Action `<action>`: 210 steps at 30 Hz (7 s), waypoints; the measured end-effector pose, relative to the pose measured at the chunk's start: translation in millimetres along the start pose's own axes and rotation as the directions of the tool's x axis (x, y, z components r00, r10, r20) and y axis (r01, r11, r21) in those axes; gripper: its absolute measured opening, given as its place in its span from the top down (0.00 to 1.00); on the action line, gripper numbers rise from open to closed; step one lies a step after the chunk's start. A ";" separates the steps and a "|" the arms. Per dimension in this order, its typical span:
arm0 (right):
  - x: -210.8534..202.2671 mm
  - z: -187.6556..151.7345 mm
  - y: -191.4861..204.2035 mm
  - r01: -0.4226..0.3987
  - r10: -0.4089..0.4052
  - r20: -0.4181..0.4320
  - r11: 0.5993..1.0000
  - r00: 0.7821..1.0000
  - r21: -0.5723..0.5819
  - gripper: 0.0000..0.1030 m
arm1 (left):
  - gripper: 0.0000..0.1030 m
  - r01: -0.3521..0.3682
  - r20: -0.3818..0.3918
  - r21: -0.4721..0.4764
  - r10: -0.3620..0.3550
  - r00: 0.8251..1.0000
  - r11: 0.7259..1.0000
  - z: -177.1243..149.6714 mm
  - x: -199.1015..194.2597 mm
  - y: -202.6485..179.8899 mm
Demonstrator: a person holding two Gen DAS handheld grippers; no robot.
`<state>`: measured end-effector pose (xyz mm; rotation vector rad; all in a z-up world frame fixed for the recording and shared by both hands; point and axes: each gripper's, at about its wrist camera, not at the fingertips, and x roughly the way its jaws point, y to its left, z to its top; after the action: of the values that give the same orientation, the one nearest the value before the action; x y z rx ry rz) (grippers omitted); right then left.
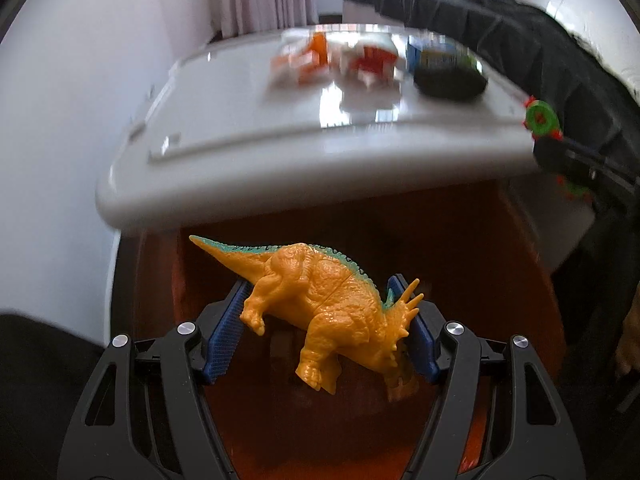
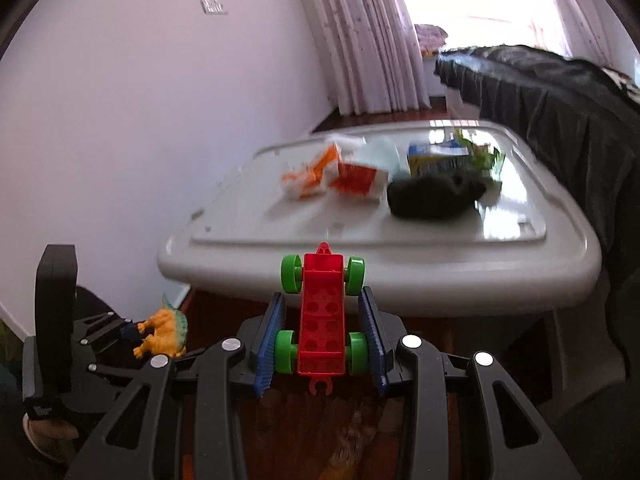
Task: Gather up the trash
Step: 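Lower the dinosaur into the bin and open the left tool while the right tool drops the car, then reach the right tool to the lid and grasp the black sock, then grasp the red-and-white wrapper with the left tool while the right tool holds the sock, then carry both items over the bin and open both tools to drop them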
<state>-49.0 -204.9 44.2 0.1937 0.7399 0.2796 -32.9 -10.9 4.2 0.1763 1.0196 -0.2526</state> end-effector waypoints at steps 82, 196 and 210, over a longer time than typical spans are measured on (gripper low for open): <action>144.7 111.3 -103.0 0.362 -0.294 -0.229 0.857 0.928 0.367 0.52 | 0.13 0.010 -0.079 -0.125 -0.020 0.997 0.992 -8.1 35.9 8.0; 51.7 -34.1 14.9 0.188 -0.184 -0.340 0.982 0.922 -0.022 0.51 | 0.81 -0.076 -0.246 -0.058 0.060 0.968 0.995 -22.8 64.8 -2.4; 42.5 -30.6 4.8 0.237 -0.214 -0.290 0.970 0.933 0.046 0.30 | 0.26 -0.133 -0.224 -0.071 0.114 0.968 0.989 -16.5 57.4 -0.5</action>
<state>-40.9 -184.6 -3.7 0.1438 1.0509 0.0566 -18.0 -14.2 -53.6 0.1928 1.2313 -0.0760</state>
